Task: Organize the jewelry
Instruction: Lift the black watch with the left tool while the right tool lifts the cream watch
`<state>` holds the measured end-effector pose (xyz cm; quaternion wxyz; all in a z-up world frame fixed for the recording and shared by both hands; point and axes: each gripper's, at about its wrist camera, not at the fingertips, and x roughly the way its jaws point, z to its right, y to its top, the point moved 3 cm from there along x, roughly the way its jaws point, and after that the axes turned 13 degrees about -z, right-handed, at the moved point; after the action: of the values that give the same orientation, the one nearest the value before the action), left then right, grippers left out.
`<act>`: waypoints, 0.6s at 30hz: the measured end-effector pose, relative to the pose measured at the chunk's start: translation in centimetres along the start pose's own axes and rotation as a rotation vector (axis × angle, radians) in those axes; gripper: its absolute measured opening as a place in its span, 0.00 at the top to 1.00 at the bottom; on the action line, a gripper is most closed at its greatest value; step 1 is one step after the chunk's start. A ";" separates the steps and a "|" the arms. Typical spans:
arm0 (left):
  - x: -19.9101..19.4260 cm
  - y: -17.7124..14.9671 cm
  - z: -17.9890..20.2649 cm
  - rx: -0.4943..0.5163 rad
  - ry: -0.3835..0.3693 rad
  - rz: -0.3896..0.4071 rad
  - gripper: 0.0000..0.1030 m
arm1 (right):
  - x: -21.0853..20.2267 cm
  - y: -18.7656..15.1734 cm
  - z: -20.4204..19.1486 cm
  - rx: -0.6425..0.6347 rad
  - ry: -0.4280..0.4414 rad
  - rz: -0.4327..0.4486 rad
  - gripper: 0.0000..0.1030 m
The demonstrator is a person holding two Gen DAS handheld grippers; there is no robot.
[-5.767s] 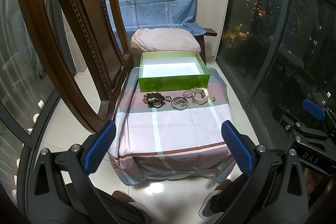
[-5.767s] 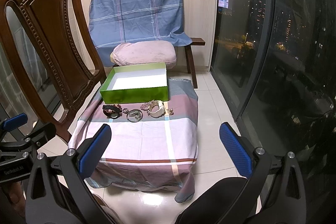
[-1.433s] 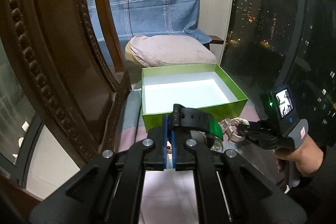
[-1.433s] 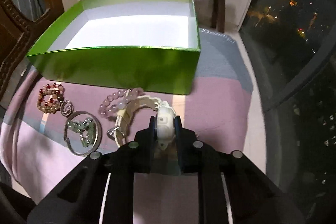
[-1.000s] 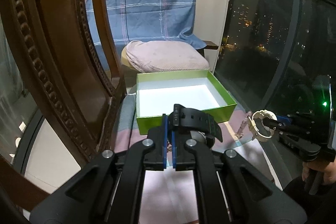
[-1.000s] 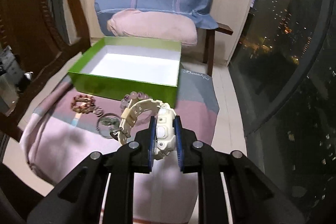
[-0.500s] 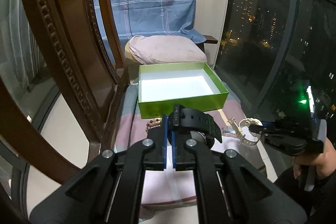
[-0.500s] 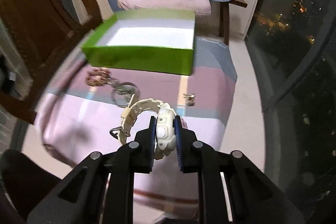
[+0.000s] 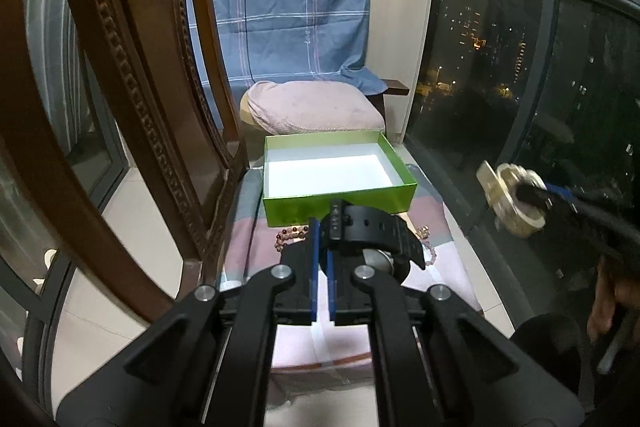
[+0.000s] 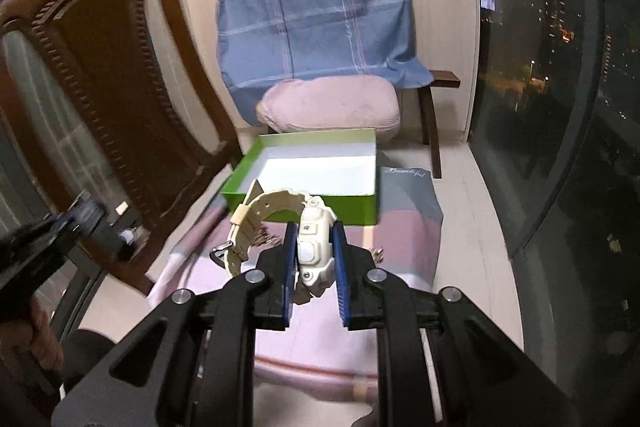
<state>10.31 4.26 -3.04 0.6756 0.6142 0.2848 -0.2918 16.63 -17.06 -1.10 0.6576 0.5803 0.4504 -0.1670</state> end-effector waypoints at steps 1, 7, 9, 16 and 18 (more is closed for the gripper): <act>-0.4 -0.1 0.2 0.000 -0.005 0.002 0.96 | -0.7 -0.7 -0.5 0.002 0.002 0.008 0.83; -2.6 -1.3 1.2 0.000 -0.010 0.006 0.96 | -4.0 -2.8 -2.8 -0.006 -0.022 0.077 0.83; -3.0 -1.7 1.4 -0.005 -0.006 0.006 0.96 | -4.4 -3.0 -3.2 -0.012 -0.023 0.088 0.83; -4.1 -2.2 2.0 -0.006 0.008 0.018 0.96 | -6.1 -3.5 -3.3 -0.007 -0.033 0.112 0.83; -4.2 -2.2 2.1 -0.004 0.006 0.020 0.96 | -6.5 -3.7 -3.2 -0.005 -0.033 0.117 0.83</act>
<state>5.91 2.23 -1.19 0.6787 0.6167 0.2813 -0.2827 9.15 -17.08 2.00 0.6749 0.6013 0.4052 -0.1369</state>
